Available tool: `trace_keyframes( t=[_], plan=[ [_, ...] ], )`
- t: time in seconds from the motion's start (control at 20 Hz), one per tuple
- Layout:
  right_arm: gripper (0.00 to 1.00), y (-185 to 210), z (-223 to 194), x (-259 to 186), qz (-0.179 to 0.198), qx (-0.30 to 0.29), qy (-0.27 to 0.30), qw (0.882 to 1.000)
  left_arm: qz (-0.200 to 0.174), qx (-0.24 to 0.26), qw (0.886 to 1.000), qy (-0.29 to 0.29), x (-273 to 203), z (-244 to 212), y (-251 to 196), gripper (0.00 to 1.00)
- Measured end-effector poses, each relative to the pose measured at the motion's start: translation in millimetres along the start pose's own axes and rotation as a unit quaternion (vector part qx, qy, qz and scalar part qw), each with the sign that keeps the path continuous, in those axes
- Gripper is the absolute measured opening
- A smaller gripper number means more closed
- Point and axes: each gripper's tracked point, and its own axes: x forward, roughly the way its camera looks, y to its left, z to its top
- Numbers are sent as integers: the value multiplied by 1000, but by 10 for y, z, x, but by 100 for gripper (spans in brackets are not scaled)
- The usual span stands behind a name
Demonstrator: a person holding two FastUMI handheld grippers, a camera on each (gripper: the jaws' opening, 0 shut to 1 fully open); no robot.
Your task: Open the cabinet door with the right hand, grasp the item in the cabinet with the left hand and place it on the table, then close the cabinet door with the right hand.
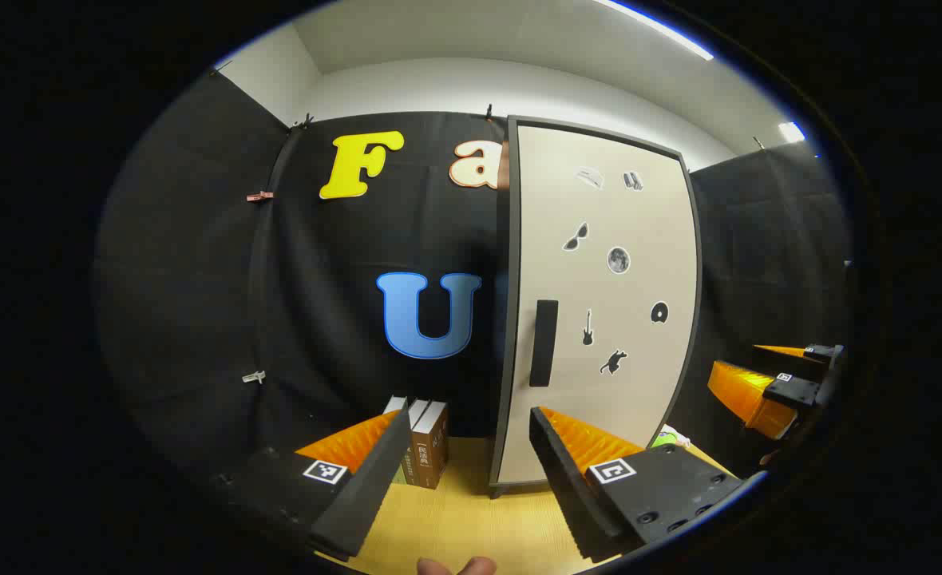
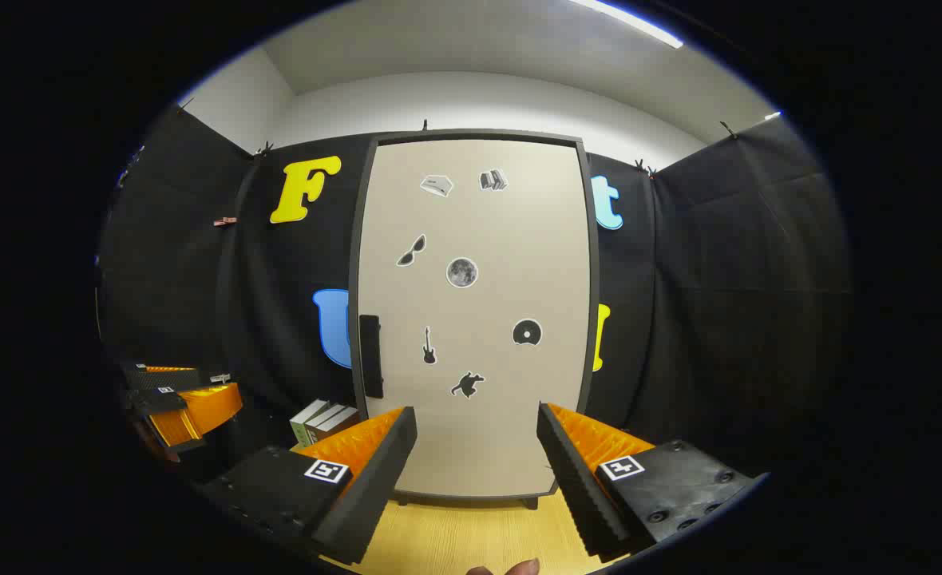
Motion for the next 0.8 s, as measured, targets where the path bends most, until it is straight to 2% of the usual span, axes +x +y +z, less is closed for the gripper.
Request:
trace_keyframes(
  t=[0.5, 0.8],
  plan=[
    [98, 94, 38, 35, 0, 1, -8, 1000, -8, -8, 1000, -7, 92, 30, 66, 94],
    [98, 137, 152, 47, -3, -4, -21, 1000, -15, -8, 1000, -27, 77, 195, 131, 94]
  ],
)
